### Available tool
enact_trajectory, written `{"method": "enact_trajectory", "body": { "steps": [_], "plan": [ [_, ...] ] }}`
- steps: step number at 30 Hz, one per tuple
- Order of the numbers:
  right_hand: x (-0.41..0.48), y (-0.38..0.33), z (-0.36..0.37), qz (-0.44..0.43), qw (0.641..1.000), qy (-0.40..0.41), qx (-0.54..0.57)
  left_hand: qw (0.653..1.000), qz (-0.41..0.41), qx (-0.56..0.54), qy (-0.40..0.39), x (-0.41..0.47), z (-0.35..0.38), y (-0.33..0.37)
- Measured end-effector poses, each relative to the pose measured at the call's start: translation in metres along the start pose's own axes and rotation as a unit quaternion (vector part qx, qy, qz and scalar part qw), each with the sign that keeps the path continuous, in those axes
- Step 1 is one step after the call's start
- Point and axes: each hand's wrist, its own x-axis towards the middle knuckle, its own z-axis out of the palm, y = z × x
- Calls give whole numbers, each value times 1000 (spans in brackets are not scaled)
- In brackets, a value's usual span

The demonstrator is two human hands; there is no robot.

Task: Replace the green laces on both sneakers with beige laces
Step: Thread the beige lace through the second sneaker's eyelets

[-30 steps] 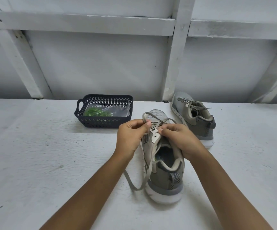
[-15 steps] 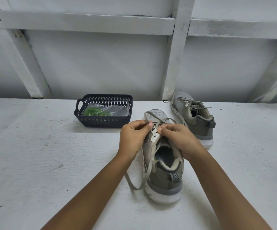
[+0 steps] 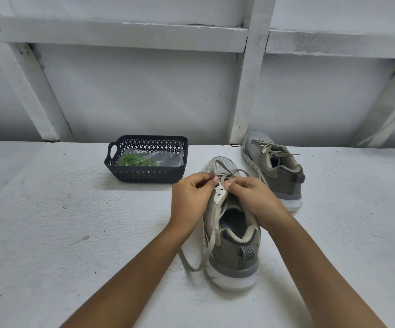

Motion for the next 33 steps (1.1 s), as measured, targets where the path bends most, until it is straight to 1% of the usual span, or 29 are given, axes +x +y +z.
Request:
{"method": "enact_trajectory", "body": {
  "steps": [4, 8, 12, 17, 19, 22, 25, 27, 30, 33],
  "plan": [
    [-2, -2, -1, -1, 1000, 2, -12, 1000, -7, -10, -7, -1, 0, 1],
    [-2, -2, 0, -2, 1000, 7, -20, 1000, 13, 7, -8, -2, -2, 3],
    [-1, -1, 0, -6, 1000, 10, -24, 1000, 14, 21, -2, 0, -2, 3],
    [-1, 0, 1, -10, 999, 9, -41, 998, 31, 34, -32, 1, -3, 3],
    [-2, -2, 2, -16, 997, 20, -69, 997, 49, 51, -39, 1, -3, 2],
    [0, -3, 3, -41, 986, 44, -153, 993, 58, 91, -55, 2, -2, -1],
    [1, -1, 4, -82, 966, 40, -243, 984, 51, 141, -98, 3, -4, 0],
    [1, 0, 3, -98, 951, 41, -291, 979, 43, 149, -130, -1, -5, 5],
    [0, 0, 1, -93, 948, 59, -300, 969, 48, 175, -165, -10, -3, 10],
    [2, 2, 2, -91, 946, 61, -306, 973, 25, 175, -150, -15, -1, 12]
  ]
}}
